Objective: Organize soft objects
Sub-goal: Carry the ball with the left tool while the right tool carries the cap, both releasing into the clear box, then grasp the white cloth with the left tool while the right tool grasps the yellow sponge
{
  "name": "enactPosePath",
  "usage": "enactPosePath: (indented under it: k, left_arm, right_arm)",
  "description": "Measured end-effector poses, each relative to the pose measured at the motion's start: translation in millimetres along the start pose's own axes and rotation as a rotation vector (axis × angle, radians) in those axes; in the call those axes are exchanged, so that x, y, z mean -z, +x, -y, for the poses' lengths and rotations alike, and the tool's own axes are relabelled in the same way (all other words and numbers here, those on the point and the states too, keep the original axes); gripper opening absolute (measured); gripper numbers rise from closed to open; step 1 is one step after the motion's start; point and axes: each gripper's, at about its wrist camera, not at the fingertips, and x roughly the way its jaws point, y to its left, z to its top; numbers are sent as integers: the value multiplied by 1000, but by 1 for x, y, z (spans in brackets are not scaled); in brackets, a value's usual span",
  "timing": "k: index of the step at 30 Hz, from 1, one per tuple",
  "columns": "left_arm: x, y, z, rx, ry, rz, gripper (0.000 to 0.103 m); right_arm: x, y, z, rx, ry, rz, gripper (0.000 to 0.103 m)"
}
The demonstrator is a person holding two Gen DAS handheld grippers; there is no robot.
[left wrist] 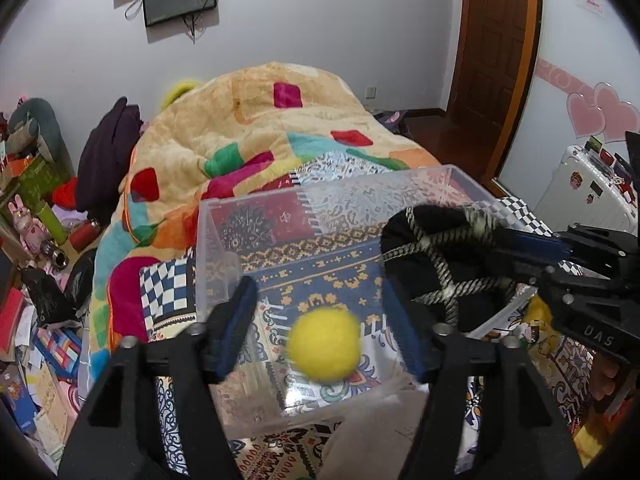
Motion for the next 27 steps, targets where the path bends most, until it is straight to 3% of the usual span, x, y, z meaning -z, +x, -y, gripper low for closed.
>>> enactPosePath:
  k: [6,8,10,12,18,27]
  left_arm:
    - [-2,-30,1,-12,6,67,70]
    - [-1,-43,0,-19,-5,98,86]
    - [3,-54,0,-34,-7,132,93]
    - [8,-63,2,-46,7,151,93]
    - [30,-73,10,-71,39,154,94]
    - [61,-48,15,-23,47,28,94]
  right_arm:
    - [-2,-18,0,15,-14,41,45]
    - [-3,-34,1,22,-17,76,55]
    - [-4,-43,1,32,-19,105,66]
    - [-2,-56,3,39,-19,133,76]
    - [12,-72,13,42,6,140,79]
    - [52,-56,29,73,24,21,79]
